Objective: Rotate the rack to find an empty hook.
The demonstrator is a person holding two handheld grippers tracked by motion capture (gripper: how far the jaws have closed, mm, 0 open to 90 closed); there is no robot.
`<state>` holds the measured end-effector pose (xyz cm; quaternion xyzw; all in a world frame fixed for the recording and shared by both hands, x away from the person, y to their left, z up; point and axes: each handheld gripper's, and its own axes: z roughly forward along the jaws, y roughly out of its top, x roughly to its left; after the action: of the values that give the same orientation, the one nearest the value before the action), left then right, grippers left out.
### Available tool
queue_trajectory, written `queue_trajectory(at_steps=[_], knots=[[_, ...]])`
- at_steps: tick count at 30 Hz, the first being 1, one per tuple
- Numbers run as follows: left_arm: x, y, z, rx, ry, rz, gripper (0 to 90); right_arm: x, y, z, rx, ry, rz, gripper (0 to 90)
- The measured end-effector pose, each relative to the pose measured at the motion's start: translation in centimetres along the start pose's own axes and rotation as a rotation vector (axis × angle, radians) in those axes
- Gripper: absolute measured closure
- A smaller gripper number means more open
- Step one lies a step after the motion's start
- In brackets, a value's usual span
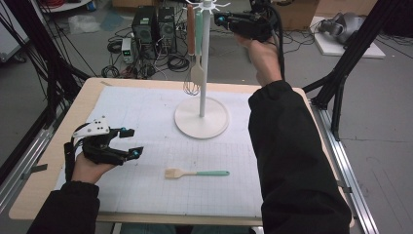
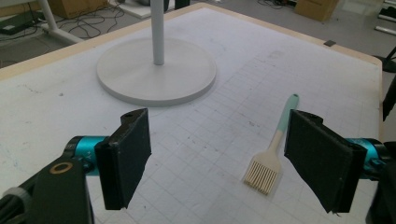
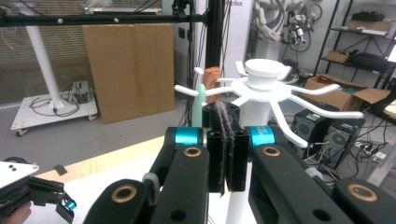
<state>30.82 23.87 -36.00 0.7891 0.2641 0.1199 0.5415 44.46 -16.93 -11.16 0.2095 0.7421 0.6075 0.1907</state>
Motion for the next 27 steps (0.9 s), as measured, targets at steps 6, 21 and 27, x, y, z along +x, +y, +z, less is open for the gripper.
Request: queue_trajectory(at_steps=[6, 21, 27], knots=[[0.0, 0.0, 0.0, 0.0, -0.001, -0.003, 23.0, 0.7, 0.2, 0.7, 0.008, 0.012, -0.014, 89.1], [0.0, 0.0, 0.0, 0.004, -0.002, 0.001, 23.0, 1.4, -1.1, -0.6, -0.002, 0.042, -0.024, 81.0], [0.1, -0.2, 0.0, 0.005, -0.004, -0.004, 23.0, 1.6, -1.7, -1.0, -0.003, 0.053, -0.019, 75.7]])
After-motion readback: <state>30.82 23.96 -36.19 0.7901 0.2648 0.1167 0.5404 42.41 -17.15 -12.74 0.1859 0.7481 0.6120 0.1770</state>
